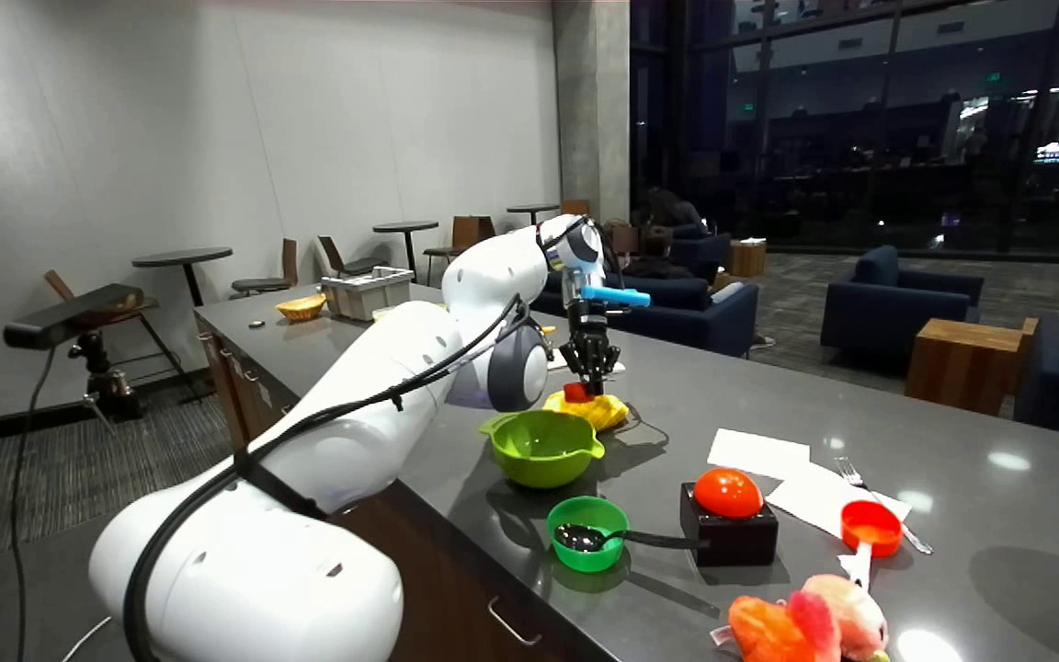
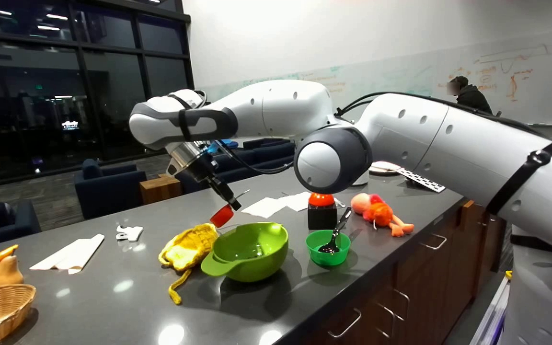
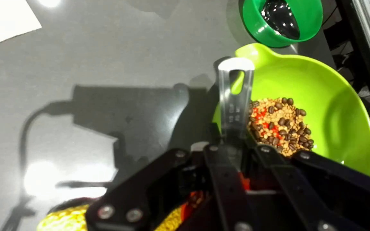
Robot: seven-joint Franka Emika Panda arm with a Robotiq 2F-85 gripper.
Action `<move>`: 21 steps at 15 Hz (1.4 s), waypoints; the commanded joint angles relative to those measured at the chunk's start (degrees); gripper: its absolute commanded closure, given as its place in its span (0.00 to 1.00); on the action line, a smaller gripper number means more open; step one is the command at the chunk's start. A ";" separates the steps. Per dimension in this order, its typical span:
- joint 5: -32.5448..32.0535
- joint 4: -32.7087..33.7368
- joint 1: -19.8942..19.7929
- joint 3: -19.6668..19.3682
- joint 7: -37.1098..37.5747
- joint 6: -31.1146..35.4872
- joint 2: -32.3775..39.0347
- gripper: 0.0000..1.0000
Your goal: Empty the contents of the smaller measuring cup into the green bowl
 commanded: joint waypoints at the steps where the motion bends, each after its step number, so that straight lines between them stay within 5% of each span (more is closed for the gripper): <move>1: 1.54 -1.22 -0.68 -1.32 1.87 4.83 -1.03 0.96; 21: 6.94 0.76 -11.40 -1.57 0.95 30.13 7.40 0.96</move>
